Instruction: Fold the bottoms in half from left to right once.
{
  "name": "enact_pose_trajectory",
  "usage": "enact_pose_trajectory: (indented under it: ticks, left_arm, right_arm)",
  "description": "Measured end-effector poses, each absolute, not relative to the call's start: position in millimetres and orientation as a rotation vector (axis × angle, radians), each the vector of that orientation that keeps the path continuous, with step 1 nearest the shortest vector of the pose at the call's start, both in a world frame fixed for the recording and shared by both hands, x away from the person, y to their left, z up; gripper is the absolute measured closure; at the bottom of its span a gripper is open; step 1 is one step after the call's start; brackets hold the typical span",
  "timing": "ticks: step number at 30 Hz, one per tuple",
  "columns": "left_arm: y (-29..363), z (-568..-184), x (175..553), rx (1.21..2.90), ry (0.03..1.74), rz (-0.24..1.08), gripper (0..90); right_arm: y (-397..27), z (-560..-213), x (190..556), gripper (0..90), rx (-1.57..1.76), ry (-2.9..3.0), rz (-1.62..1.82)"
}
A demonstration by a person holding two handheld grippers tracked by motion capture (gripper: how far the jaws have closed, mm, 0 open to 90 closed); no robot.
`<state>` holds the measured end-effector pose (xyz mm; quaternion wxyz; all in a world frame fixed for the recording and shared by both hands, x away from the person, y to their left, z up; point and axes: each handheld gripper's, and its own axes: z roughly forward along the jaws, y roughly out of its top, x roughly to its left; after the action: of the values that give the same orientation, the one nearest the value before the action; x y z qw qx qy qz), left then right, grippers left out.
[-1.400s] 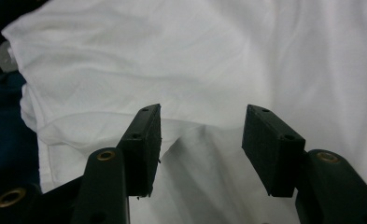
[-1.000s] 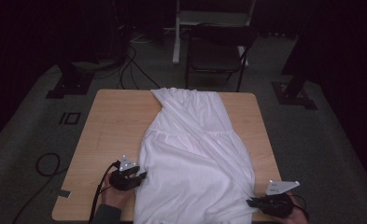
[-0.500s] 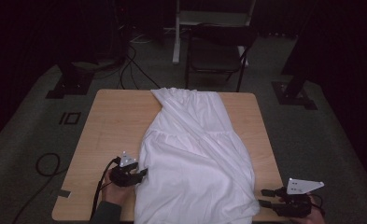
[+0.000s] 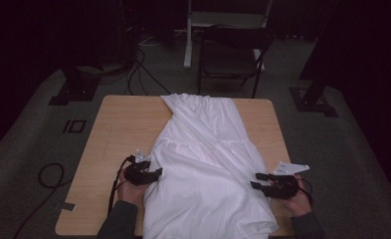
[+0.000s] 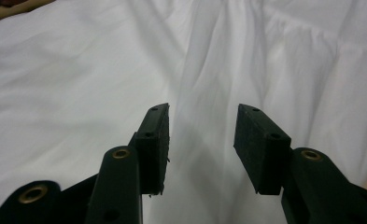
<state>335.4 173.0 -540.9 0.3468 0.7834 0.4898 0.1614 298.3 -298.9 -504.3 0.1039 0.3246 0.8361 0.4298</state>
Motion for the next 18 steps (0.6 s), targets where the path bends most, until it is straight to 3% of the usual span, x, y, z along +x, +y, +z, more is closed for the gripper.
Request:
enact_pose_trajectory:
  ticks: [9,18]
  left_arm:
    - [168.1,-547.5,345.5,2.043,1.296,0.414,40.7]
    - [158.8,-546.5,345.1,2.086,1.261,0.444,68.5]
  right_arm:
    - [-228.8,-495.3,372.7,48.9,0.939,2.444,1.237]
    - [-181.9,-501.4,417.8,36.2,0.971,2.47,1.09]
